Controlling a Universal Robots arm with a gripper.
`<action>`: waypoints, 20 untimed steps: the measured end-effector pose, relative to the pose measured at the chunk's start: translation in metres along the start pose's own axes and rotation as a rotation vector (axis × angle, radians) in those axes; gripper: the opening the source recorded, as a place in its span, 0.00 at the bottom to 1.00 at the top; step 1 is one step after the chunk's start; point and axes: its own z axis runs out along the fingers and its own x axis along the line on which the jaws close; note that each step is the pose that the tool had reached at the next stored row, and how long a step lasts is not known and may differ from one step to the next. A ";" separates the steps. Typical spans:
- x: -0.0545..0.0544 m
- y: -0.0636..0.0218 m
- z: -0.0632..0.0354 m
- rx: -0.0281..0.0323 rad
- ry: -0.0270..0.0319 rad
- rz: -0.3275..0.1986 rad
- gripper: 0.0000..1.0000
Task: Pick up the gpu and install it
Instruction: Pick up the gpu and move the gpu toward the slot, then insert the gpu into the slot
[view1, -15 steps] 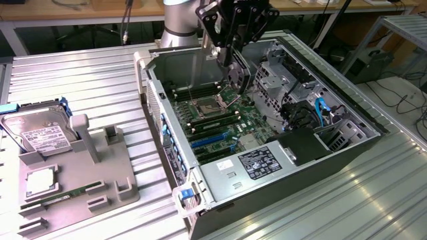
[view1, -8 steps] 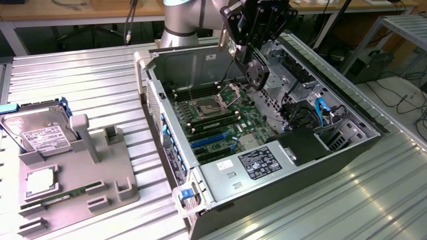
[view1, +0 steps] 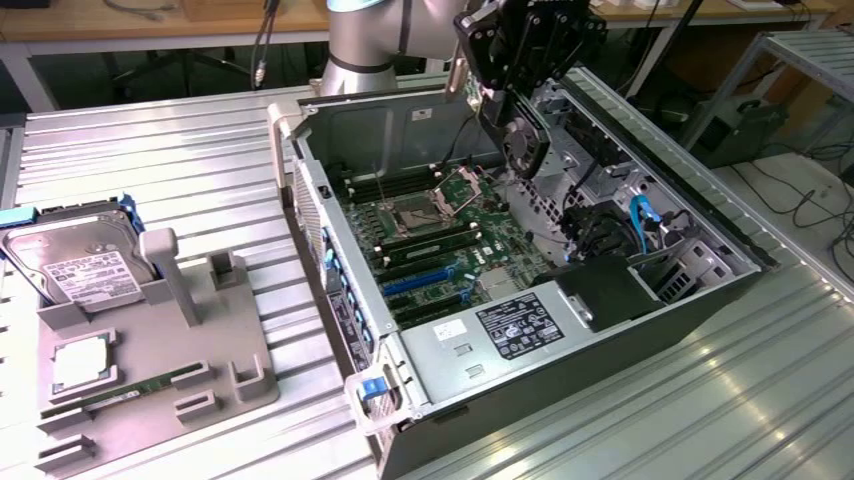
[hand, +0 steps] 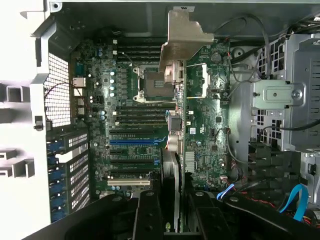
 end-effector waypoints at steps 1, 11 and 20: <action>0.000 0.0000 0.0000 0.0000 0.0000 0.000 0.27; 0.000 0.0001 0.0001 -0.0008 0.0001 -0.027 0.27; 0.000 0.0000 0.0000 -0.0043 0.0007 -0.167 0.27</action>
